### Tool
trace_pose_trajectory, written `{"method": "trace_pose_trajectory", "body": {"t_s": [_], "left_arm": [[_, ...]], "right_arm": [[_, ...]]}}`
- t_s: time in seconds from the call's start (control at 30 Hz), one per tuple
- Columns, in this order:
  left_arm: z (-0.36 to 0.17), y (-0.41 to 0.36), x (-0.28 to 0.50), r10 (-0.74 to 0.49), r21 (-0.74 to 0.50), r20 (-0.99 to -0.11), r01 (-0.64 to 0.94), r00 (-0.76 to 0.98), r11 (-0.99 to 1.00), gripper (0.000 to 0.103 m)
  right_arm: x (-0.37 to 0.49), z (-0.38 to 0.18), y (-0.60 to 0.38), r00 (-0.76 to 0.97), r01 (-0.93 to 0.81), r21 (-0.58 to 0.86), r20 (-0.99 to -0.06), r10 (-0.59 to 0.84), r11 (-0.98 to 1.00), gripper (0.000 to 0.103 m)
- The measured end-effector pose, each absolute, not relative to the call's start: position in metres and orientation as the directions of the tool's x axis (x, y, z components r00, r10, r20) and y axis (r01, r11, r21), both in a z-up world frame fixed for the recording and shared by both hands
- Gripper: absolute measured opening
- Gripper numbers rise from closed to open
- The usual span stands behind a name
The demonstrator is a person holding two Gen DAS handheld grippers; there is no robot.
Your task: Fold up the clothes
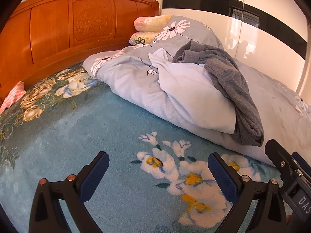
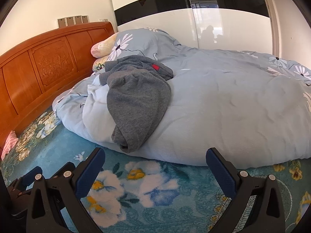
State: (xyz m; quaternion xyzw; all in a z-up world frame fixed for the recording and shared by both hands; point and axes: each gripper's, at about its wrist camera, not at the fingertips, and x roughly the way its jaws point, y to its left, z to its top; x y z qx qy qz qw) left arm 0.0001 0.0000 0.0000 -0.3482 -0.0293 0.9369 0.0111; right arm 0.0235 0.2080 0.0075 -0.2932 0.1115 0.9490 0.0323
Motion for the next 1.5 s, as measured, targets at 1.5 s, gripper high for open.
{"method": "trace_pose_trajectory", "body": {"t_s": [1.5], "left_arm": [[0.006, 0.002, 0.020, -0.027, 0.006, -0.658, 0.031, -0.752, -1.000, 0.103]], "right_arm": [[0.027, 0.016, 0.190, -0.825, -0.019, 0.173, -0.559, -0.082, -0.985, 0.103]]}}
